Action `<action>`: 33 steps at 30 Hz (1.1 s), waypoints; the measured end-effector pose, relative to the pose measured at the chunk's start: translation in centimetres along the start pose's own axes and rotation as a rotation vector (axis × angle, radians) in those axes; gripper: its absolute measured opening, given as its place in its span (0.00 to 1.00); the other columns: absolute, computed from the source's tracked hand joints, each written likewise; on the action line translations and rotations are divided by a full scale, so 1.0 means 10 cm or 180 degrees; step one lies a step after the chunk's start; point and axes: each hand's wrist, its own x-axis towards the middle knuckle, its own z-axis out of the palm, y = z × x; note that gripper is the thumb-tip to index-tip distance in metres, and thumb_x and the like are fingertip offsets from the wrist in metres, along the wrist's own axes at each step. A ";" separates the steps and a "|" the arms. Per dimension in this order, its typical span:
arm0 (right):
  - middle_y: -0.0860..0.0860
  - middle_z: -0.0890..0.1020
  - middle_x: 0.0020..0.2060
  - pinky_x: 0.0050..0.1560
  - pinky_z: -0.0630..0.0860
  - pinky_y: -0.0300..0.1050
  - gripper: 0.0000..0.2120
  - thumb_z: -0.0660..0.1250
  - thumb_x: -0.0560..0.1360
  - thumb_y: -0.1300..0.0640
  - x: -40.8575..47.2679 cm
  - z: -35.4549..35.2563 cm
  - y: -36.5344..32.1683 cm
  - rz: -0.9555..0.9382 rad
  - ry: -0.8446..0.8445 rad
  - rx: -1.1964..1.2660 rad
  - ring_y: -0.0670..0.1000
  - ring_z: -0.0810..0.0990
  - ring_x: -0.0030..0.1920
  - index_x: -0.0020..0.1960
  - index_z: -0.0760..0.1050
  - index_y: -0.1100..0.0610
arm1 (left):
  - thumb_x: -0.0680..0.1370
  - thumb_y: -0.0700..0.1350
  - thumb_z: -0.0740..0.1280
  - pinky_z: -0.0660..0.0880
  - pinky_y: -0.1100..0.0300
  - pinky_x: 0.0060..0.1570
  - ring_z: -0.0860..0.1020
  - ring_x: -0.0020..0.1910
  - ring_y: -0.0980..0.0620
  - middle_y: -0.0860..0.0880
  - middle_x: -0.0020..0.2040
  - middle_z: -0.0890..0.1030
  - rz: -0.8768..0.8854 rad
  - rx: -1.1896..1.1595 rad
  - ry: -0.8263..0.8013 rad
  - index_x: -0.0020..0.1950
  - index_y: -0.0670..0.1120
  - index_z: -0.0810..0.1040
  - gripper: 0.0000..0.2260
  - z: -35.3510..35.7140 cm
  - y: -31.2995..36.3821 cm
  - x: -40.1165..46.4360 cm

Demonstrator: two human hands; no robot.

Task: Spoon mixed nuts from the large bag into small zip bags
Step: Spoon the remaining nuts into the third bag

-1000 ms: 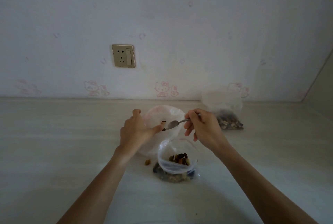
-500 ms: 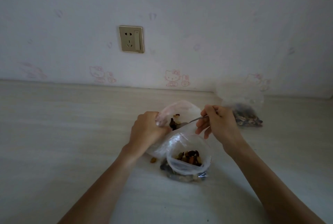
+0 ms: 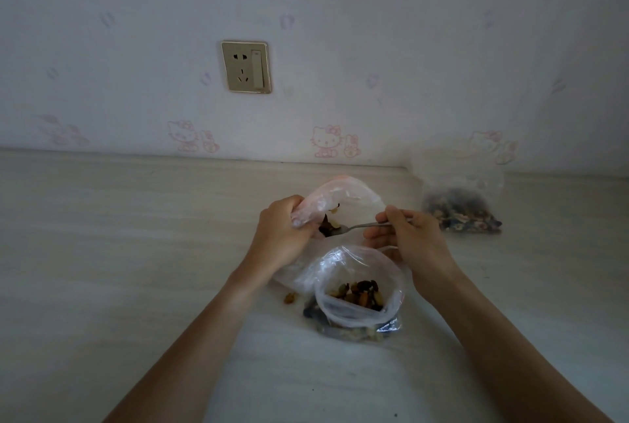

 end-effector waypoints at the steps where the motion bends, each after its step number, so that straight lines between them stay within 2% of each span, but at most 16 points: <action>1: 0.59 0.86 0.35 0.28 0.79 0.44 0.15 0.59 0.86 0.56 0.00 -0.02 -0.01 -0.0050 0.0003 -0.0044 0.54 0.84 0.30 0.49 0.79 0.64 | 0.75 0.38 0.74 0.71 0.71 0.31 0.80 0.35 0.65 0.62 0.32 0.82 -0.0018 0.0001 0.0013 0.41 0.51 0.81 0.08 0.00 -0.01 0.00; 4: 0.58 0.85 0.33 0.25 0.76 0.43 0.15 0.59 0.86 0.56 -0.03 -0.05 -0.04 -0.0423 -0.0037 -0.0279 0.55 0.83 0.29 0.48 0.78 0.63 | 0.74 0.35 0.72 0.73 0.66 0.31 0.81 0.37 0.57 0.55 0.35 0.83 -0.0016 0.0109 0.0081 0.42 0.47 0.82 0.08 0.01 -0.01 0.00; 7: 0.55 0.85 0.33 0.23 0.76 0.42 0.15 0.58 0.86 0.56 -0.04 -0.07 -0.04 -0.0972 -0.0049 -0.0777 0.54 0.83 0.29 0.47 0.78 0.61 | 0.75 0.36 0.72 0.76 0.56 0.36 0.82 0.38 0.51 0.50 0.38 0.84 0.0029 0.0150 0.0102 0.42 0.45 0.82 0.05 0.03 -0.01 0.00; 9: 0.54 0.85 0.33 0.24 0.76 0.42 0.15 0.58 0.86 0.56 -0.03 -0.08 -0.04 -0.1067 -0.0083 -0.0907 0.53 0.83 0.29 0.46 0.78 0.60 | 0.75 0.36 0.72 0.79 0.52 0.40 0.83 0.40 0.50 0.49 0.39 0.85 0.0026 0.0146 0.0098 0.44 0.45 0.83 0.04 0.03 -0.01 0.00; 13: 0.55 0.86 0.34 0.27 0.78 0.40 0.15 0.59 0.86 0.57 -0.04 -0.07 0.00 -0.0767 -0.0157 -0.0708 0.52 0.84 0.31 0.47 0.79 0.62 | 0.75 0.34 0.70 0.78 0.55 0.38 0.82 0.38 0.55 0.50 0.39 0.85 0.0024 0.0127 0.0153 0.45 0.45 0.83 0.06 0.03 -0.02 0.00; 17: 0.57 0.86 0.35 0.31 0.79 0.40 0.15 0.59 0.86 0.57 -0.05 -0.04 0.03 -0.0418 -0.0204 -0.0404 0.52 0.83 0.33 0.48 0.79 0.62 | 0.75 0.35 0.73 0.75 0.69 0.33 0.81 0.38 0.64 0.53 0.38 0.85 -0.0021 -0.0023 0.0173 0.46 0.45 0.84 0.06 0.04 -0.02 0.00; 21: 0.59 0.87 0.38 0.38 0.82 0.46 0.14 0.59 0.86 0.57 -0.04 -0.01 0.05 -0.0068 -0.0154 -0.0064 0.52 0.84 0.33 0.49 0.79 0.63 | 0.77 0.41 0.74 0.74 0.71 0.35 0.82 0.38 0.65 0.57 0.35 0.85 -0.0045 -0.0129 0.0144 0.45 0.48 0.82 0.03 0.05 -0.01 -0.01; 24: 0.61 0.87 0.38 0.36 0.84 0.45 0.14 0.59 0.86 0.57 -0.04 0.02 0.05 0.0182 -0.0157 0.0287 0.53 0.85 0.33 0.49 0.79 0.64 | 0.78 0.43 0.74 0.70 0.74 0.30 0.80 0.33 0.68 0.63 0.31 0.83 -0.0034 -0.0176 0.0070 0.42 0.50 0.79 0.08 0.04 0.01 -0.03; 27: 0.62 0.87 0.39 0.34 0.83 0.45 0.14 0.58 0.86 0.57 -0.04 0.04 0.04 0.0358 -0.0144 0.0648 0.55 0.87 0.35 0.50 0.77 0.65 | 0.74 0.42 0.78 0.71 0.71 0.29 0.79 0.31 0.64 0.54 0.33 0.83 -0.0129 -0.0107 0.0066 0.43 0.47 0.80 0.07 0.02 0.03 -0.03; 30: 0.62 0.87 0.39 0.34 0.84 0.46 0.15 0.58 0.86 0.57 -0.04 0.01 0.03 0.0406 -0.0149 0.0763 0.57 0.87 0.36 0.51 0.77 0.66 | 0.70 0.40 0.80 0.71 0.71 0.29 0.78 0.32 0.61 0.53 0.36 0.82 -0.0186 -0.0078 0.0040 0.43 0.47 0.80 0.10 0.01 0.04 -0.04; 33: 0.61 0.87 0.39 0.35 0.84 0.48 0.15 0.58 0.87 0.57 -0.05 -0.02 0.01 0.0348 -0.0095 0.0721 0.57 0.87 0.36 0.53 0.77 0.66 | 0.69 0.39 0.80 0.71 0.70 0.30 0.80 0.37 0.53 0.51 0.37 0.82 -0.0241 -0.0012 0.0060 0.44 0.47 0.80 0.10 -0.01 0.04 -0.04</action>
